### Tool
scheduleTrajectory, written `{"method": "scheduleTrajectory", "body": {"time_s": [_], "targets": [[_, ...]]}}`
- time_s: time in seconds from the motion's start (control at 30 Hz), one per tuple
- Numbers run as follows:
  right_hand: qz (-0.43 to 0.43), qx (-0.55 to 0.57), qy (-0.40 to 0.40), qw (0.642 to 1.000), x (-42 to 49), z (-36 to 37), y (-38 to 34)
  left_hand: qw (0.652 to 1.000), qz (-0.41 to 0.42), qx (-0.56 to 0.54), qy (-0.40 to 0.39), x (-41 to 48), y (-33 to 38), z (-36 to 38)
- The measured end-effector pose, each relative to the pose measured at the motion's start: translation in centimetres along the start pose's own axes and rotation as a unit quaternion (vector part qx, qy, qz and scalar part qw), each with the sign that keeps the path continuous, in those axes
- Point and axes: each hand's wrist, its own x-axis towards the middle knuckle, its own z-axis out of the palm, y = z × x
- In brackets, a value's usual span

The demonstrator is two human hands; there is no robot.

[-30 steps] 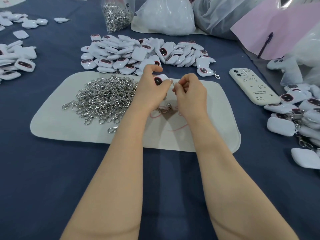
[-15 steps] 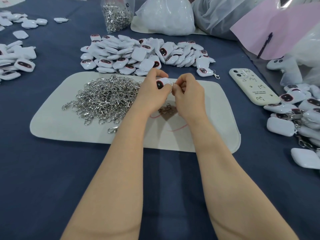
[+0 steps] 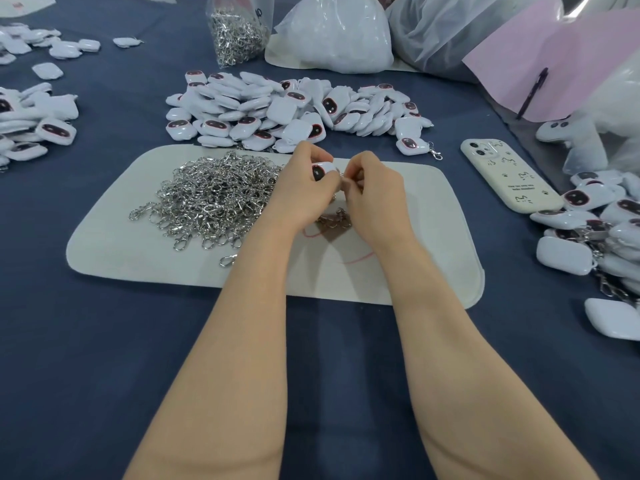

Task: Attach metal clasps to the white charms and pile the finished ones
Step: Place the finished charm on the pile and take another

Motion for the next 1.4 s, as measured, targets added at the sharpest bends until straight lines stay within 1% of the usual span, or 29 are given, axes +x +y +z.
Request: {"method": "scheduleTrajectory", "body": {"time_s": [0.13, 0.27, 0.37, 0.47, 0.53, 0.63, 0.8, 1.0, 1.1, 1.2, 1.4], "targets": [[0.002, -0.018, -0.010, 1.000, -0.1, 0.0, -0.2, 0.999, 0.015, 0.039, -0.007, -0.1, 0.1, 0.0], [0.008, -0.025, -0.021, 0.999, -0.2, -0.1, -0.4, 0.992, 0.059, 0.108, -0.013, -0.2, 0.2, -0.4], [0.008, -0.029, -0.030, 0.999, -0.2, -0.2, -0.5, 0.988, 0.080, 0.128, -0.023, -0.2, 0.2, -0.5], [0.005, -0.034, -0.036, 0.999, -0.2, -0.2, -0.6, 0.990, 0.075, 0.119, -0.021, -0.2, 0.2, -0.4], [0.008, -0.020, -0.020, 1.000, -0.3, -0.1, -0.7, 0.996, 0.051, 0.079, -0.004, -0.3, 0.3, -0.2], [0.002, 0.017, 0.021, 1.000, -0.3, 0.0, -0.8, 0.999, 0.009, -0.036, 0.022, -0.3, 0.6, 0.0], [-0.023, 0.065, 0.060, 0.996, -0.4, -0.1, -1.0, 0.983, -0.048, -0.174, 0.020, -0.4, 1.0, -0.2], [0.018, 0.134, 0.094, 0.986, -0.3, -0.2, -1.1, 0.966, -0.075, -0.248, 0.023, -0.4, 1.3, -0.1], [0.032, 0.139, 0.092, 0.985, -0.3, -0.2, -1.1, 0.966, -0.077, -0.247, 0.022, -0.4, 1.4, -0.2], [0.023, 0.115, 0.097, 0.988, -0.2, -0.3, -1.0, 0.972, -0.062, -0.228, 0.018, -0.6, 1.4, -0.1], [-0.018, 0.036, 0.093, 0.995, -0.3, -0.2, -1.1, 0.993, -0.019, -0.113, 0.010, -0.7, 1.5, -0.4]]}}
